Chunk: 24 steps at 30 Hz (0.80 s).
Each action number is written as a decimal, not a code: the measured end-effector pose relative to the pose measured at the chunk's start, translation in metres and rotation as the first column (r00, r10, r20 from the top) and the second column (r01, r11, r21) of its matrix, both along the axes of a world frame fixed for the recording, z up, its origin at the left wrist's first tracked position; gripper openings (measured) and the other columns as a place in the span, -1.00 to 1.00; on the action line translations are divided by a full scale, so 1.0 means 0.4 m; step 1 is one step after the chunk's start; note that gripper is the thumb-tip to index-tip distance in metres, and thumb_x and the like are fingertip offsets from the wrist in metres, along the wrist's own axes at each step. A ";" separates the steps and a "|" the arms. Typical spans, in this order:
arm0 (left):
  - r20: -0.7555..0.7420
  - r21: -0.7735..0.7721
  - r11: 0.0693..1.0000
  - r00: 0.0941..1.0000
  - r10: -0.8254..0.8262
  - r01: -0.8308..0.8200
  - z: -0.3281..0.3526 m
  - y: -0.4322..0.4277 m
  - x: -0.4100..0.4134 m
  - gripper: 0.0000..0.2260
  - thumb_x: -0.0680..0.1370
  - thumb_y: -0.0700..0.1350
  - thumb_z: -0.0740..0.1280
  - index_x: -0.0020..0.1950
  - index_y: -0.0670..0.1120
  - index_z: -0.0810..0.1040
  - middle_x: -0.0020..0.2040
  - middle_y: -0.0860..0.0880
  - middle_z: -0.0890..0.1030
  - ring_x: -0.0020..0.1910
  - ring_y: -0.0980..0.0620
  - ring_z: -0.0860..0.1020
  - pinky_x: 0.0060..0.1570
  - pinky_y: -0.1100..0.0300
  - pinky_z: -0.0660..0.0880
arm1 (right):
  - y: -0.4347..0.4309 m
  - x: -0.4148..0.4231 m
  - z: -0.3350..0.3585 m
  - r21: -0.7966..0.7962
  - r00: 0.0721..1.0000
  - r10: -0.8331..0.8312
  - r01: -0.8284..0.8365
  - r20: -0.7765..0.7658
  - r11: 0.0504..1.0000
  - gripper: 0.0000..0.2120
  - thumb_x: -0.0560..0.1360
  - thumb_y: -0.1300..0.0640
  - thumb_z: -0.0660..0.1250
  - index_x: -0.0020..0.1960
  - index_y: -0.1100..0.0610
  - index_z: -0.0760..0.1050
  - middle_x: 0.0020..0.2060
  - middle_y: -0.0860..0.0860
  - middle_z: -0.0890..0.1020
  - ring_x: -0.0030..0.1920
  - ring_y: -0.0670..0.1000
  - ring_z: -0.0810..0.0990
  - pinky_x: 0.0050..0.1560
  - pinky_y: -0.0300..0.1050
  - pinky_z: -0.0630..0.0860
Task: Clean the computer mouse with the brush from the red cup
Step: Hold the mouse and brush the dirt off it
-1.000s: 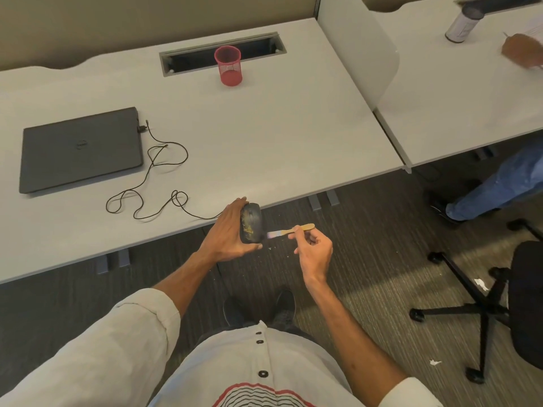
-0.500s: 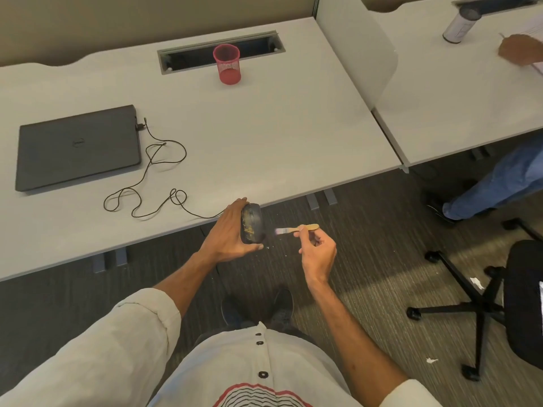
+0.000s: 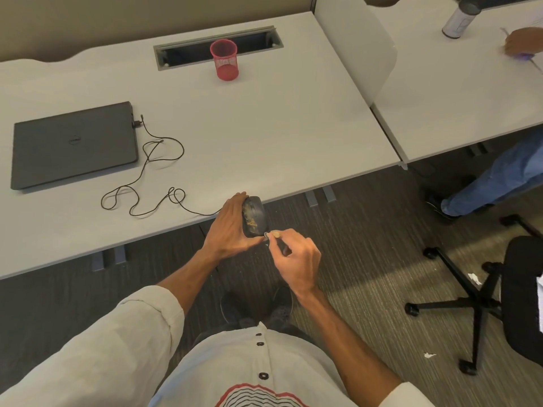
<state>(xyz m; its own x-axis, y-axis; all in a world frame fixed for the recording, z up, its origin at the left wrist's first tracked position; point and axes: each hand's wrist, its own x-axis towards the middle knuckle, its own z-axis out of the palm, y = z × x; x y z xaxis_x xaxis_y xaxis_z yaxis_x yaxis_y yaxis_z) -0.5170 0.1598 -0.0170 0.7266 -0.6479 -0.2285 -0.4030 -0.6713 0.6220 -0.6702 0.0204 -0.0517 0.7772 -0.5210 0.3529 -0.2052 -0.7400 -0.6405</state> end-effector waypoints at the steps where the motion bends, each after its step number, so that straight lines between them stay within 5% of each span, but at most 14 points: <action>1: 0.002 0.003 1.000 1.000 -0.005 0.005 0.000 -0.001 0.000 0.14 0.36 0.45 0.51 0.71 -0.13 0.13 0.66 -0.13 0.30 0.62 -0.11 0.36 0.64 -0.12 0.36 | -0.001 0.000 0.001 0.000 1.000 0.004 -0.004 0.016 1.000 -0.88 0.65 -0.02 0.49 0.05 0.00 0.74 -0.15 -0.16 0.74 -0.29 -0.26 0.41 -0.26 -0.26 0.31; 10: 0.035 -0.018 1.000 0.999 0.016 -0.015 -0.009 -0.018 -0.006 0.09 0.40 0.39 0.60 0.69 -0.13 0.18 0.62 -0.13 0.35 0.56 -0.09 0.41 0.60 -0.10 0.41 | -0.012 -0.003 0.011 -0.176 0.999 0.038 -0.031 0.035 0.984 -0.83 0.67 -0.01 0.48 0.14 0.05 0.78 -0.06 -0.10 0.79 -0.14 -0.12 0.66 -0.20 -0.16 0.37; 24: -0.011 -0.008 0.999 0.999 0.033 -0.033 -0.006 -0.032 -0.001 0.16 0.37 0.45 0.53 0.74 -0.13 0.10 0.71 -0.13 0.24 0.69 -0.12 0.28 0.68 -0.15 0.30 | -0.022 0.010 0.032 -0.222 0.990 0.119 -0.101 0.069 0.970 -0.84 0.64 0.01 0.52 0.13 0.07 0.79 -0.06 -0.08 0.80 -0.13 -0.10 0.70 -0.22 -0.07 0.45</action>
